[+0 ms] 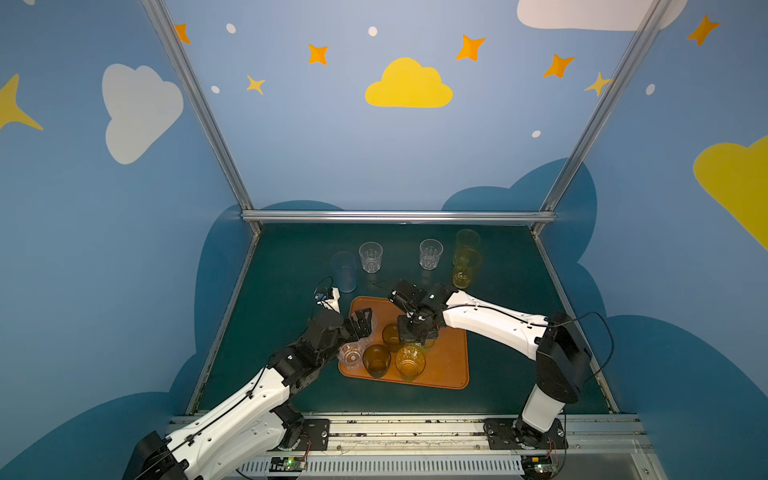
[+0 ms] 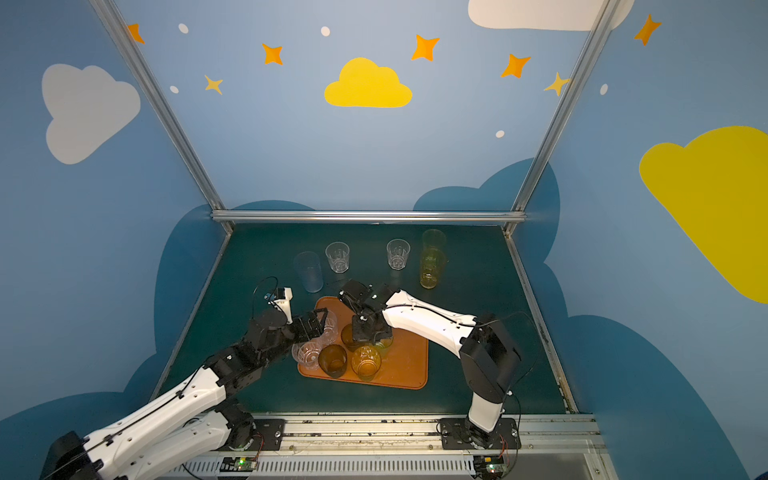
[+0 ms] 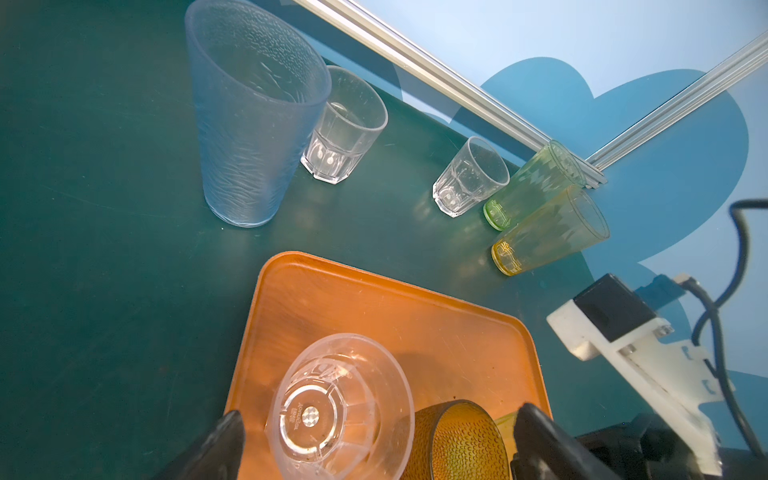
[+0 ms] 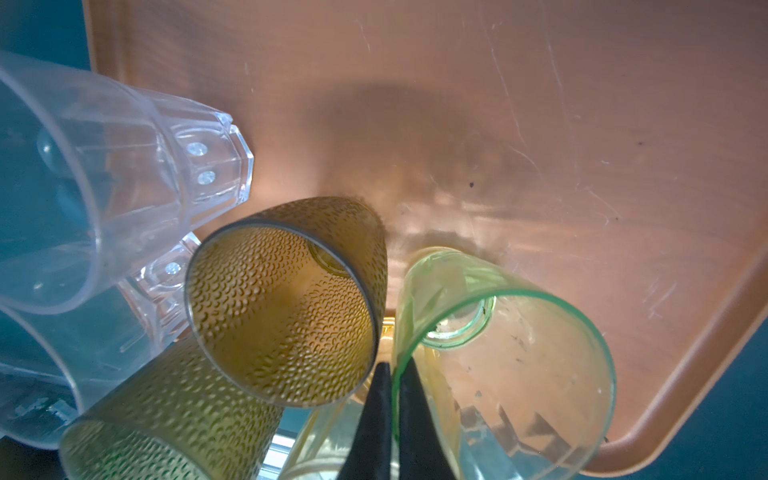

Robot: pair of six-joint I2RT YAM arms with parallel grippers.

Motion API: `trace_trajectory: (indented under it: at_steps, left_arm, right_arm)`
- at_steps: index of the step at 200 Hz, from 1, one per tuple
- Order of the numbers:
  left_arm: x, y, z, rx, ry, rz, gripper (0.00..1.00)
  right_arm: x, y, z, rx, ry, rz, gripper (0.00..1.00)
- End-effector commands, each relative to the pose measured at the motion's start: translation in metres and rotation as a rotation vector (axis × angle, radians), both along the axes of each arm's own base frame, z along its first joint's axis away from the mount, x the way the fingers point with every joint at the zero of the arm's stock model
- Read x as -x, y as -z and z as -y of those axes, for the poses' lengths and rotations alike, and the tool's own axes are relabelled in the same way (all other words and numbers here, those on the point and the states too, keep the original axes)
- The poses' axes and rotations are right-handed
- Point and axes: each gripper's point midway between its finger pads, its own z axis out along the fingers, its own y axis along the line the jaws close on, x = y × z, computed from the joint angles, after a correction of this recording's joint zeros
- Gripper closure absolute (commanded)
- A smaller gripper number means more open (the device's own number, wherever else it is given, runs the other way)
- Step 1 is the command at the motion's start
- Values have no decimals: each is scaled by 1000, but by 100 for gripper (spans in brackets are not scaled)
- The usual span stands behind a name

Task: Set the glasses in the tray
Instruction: 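Lower the green glass onto the tray beside the amber glasses and open the right gripper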

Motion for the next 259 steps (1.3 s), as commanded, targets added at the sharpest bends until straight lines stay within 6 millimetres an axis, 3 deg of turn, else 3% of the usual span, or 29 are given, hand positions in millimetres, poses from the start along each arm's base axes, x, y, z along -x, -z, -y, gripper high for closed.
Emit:
trace_trajectory:
  at_steps: [1,75,121,131,207,259]
  left_arm:
    - [0,1,-2,-10,-7,-10,0]
    - [1,1,-1,-9,2,-9,0]
    - [1,2,-2,-16,-3,-19,0]
    - [1,1,-1,-15,-1,-20,0]
    - [-9,-6,2,-13,-29,-27,0]
    - [-30,-21,15,-85,-10,-38,0]
  right_arm:
    - [0,-2,1,33,-21,3,94]
    - [-7,-21,5,38,-34,52,72]
    - [-13,-30,17,50,5,98,38]
    - [-14,-30,19,50,15,97,25]
    - [-36,-43,29,10,35,173,17]
    - [-55,-49,36,-150,62,219,16]
